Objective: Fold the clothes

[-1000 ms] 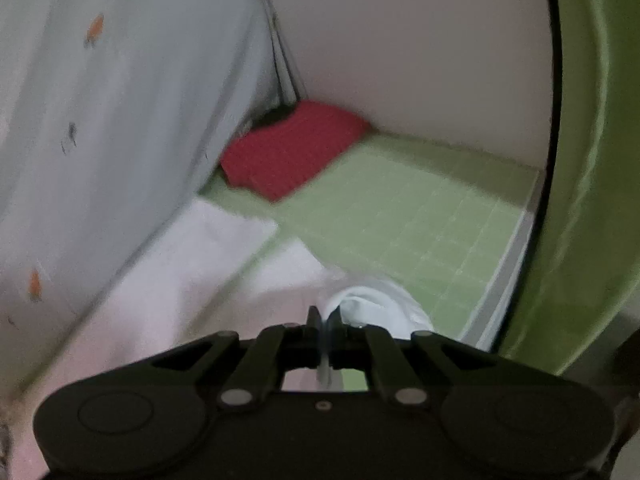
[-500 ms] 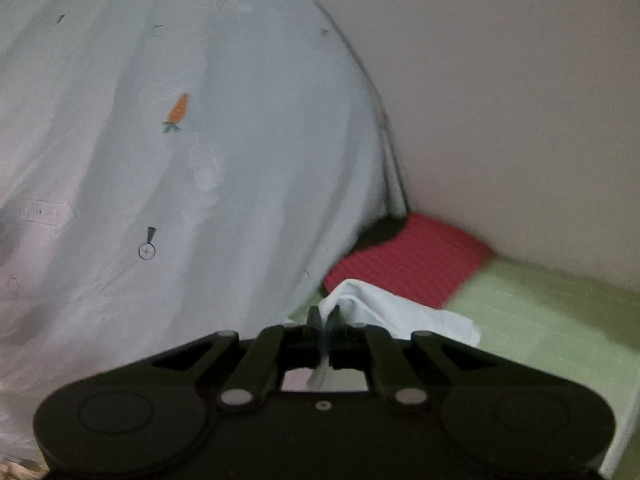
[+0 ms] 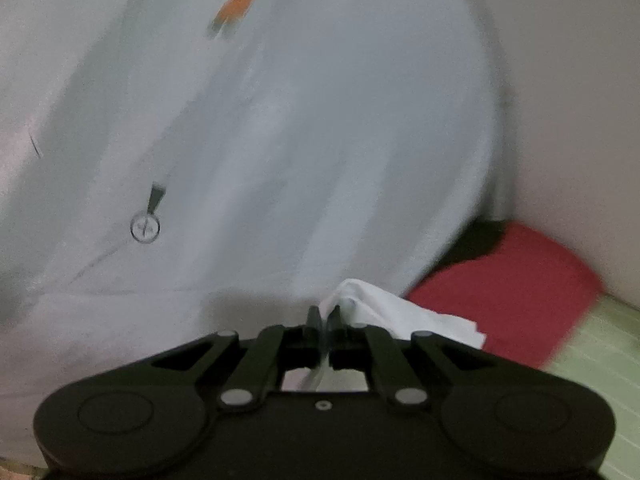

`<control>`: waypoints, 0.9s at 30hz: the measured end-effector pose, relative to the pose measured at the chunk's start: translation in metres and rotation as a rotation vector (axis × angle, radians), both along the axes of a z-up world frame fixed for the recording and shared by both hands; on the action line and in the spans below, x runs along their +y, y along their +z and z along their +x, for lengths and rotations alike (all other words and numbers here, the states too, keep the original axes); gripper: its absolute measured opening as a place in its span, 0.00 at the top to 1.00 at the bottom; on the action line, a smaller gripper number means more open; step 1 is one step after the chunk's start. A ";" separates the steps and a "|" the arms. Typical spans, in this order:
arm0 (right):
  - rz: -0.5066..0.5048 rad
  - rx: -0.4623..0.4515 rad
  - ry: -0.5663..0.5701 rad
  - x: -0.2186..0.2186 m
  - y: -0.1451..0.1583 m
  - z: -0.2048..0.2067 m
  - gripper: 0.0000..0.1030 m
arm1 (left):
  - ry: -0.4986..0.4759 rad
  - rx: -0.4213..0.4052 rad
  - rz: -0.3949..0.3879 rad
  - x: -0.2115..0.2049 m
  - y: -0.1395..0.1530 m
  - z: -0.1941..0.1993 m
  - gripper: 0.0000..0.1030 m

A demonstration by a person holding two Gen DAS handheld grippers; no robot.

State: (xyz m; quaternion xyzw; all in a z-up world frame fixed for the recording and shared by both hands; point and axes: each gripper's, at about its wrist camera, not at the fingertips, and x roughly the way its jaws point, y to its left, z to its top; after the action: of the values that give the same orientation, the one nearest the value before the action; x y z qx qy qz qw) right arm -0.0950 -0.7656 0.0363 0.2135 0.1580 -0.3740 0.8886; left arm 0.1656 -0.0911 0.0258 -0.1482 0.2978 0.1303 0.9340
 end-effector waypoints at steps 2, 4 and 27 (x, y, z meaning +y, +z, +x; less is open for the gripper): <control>-0.002 0.050 0.084 -0.017 -0.018 0.049 0.96 | -0.008 0.072 0.040 -0.015 -0.017 0.036 0.80; 0.023 0.139 0.108 -0.033 -0.038 0.089 0.90 | 0.000 0.107 0.055 -0.026 -0.026 0.051 0.61; 0.348 0.222 -0.176 -0.023 -0.165 -0.089 0.31 | -0.294 0.190 0.120 -0.097 -0.042 -0.075 0.21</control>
State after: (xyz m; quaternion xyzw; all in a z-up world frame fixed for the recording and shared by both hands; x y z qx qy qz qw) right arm -0.1841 -0.7884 -0.1287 0.3339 0.2978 -0.4386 0.7794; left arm 0.0910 -0.1880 -0.0165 -0.0340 0.3947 0.0233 0.9179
